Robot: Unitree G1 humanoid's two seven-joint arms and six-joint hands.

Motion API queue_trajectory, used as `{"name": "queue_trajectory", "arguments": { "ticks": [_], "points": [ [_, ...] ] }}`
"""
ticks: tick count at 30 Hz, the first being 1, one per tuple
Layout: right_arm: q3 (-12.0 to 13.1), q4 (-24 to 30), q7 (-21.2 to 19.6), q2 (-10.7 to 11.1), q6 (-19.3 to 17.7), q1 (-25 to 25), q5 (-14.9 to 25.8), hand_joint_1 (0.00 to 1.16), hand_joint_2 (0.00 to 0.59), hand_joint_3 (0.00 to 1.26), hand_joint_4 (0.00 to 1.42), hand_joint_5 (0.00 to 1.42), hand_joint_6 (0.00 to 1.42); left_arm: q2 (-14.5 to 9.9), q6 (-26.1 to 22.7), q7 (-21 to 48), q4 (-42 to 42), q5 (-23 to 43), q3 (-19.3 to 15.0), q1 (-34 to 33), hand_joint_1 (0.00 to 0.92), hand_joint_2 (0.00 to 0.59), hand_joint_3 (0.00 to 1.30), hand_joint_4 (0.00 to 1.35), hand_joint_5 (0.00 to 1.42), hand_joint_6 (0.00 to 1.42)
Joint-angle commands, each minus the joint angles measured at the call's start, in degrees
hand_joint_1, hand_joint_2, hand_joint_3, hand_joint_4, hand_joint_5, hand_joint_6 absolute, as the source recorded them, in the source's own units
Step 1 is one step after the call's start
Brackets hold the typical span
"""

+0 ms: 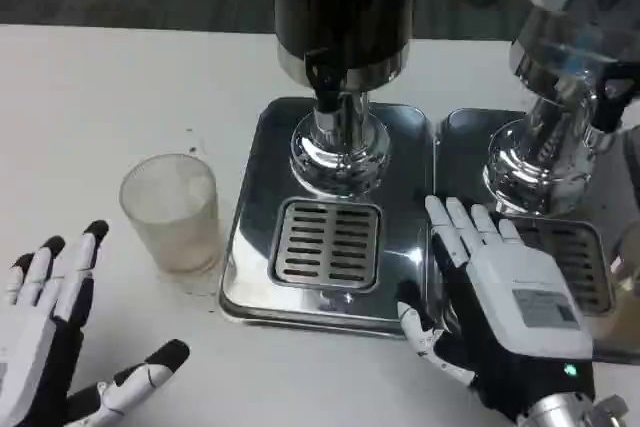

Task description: Grasp the cup under the faucet to collect the drink, then remove the cup.

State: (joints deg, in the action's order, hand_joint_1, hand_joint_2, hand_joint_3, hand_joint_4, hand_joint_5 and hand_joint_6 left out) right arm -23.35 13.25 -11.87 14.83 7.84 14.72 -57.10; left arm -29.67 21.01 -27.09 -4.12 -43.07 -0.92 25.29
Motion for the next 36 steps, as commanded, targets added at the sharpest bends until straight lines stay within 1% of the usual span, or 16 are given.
{"name": "queue_trajectory", "arguments": {
  "ticks": [1, 18, 20, 23, 28, 29, 31, 34, 36],
  "points": [
    [-0.17, -0.51, 0.66, 0.82, -0.83, -0.18, 0.18, 0.41, 0.535, 0.01, 0.0, 0.0, 0.0, -0.22, 0.26, 0.41, -0.28, 0.24, 0.52, -0.13, 0.0, 0.14, 0.0, 0.0, 0.0, 0.0],
    [-0.35, -0.21, 0.87, 0.62, -0.2, 0.04, 0.18, 0.41, 0.535, 0.01, 0.0, 0.0, 0.0, 0.33, 1.02, -0.86, -0.54, 0.52, 0.21, 0.11, 0.0, 0.147, 0.0, 0.0, 0.0, 0.0],
    [-0.29, -0.23, 0.9, 0.59, -0.15, -0.01, 0.22, 0.41, 0.535, 0.01, 0.0, 0.0, 0.0, 0.55, 1.03, -1.13, -0.37, 0.84, -0.22, -0.03, 0.0, 0.136, 0.0, 0.0, 0.0, 0.0],
    [-0.23, -0.12, 0.88, 0.47, 0.01, 0.03, 0.14, 0.41, 0.535, 0.01, 0.0, 0.0, 0.0, 1.15, 1.6, -1.28, -0.66, 3.11, -1.65, -1.02, 0.0, 0.113, 0.0, 0.0, 0.0, 0.0],
    [-0.19, 0.24, 1.13, 0.29, 0.08, -0.01, 0.12, 0.41, 0.535, 0.01, 0.0, 0.0, 0.0, 0.4, 3.31, 0.28, -4.4, 8.05, -3.27, -6.19, 0.0, 0.089, 0.0, 0.0, 0.0, 0.0],
    [-0.13, 0.29, 1.22, 0.26, 0.15, 0.04, 0.16, 0.41, 0.535, 0.01, 0.0, 0.0, 0.0, 0.29, 3.64, 0.61, -5.21, 8.94, -3.45, -6.94, 0.0, 0.077, 0.0, 0.0, 0.0, 0.0],
    [0.03, 0.38, 1.3, 0.2, 0.24, 0.16, 0.19, 0.41, 0.535, 0.01, 0.0, 0.0, 0.0, 0.29, 4.26, 1.02, -7.06, 10.63, -3.66, -8.55, 0.0, 0.072, 0.0, 0.0, 0.0, 0.0],
    [0.03, 0.59, 1.31, -0.07, 0.46, 0.4, 0.02, 0.41, 0.535, 0.01, 0.0, 0.0, 0.0, 0.0, 5.73, 1.86, -12.36, 12.95, -3.55, -12.51, 0.0, 0.047, 0.0, 0.0, 0.0, 0.0],
    [0.04, 0.83, 1.37, -0.14, 0.57, 0.54, -0.2, 0.41, 0.535, 0.01, 0.0, 0.0, 0.0, -0.66, 7.09, 2.32, -15.39, 13.55, -3.33, -14.79, 0.0, 0.032, 0.0, 0.0, 0.0, 0.0]
  ]
}}
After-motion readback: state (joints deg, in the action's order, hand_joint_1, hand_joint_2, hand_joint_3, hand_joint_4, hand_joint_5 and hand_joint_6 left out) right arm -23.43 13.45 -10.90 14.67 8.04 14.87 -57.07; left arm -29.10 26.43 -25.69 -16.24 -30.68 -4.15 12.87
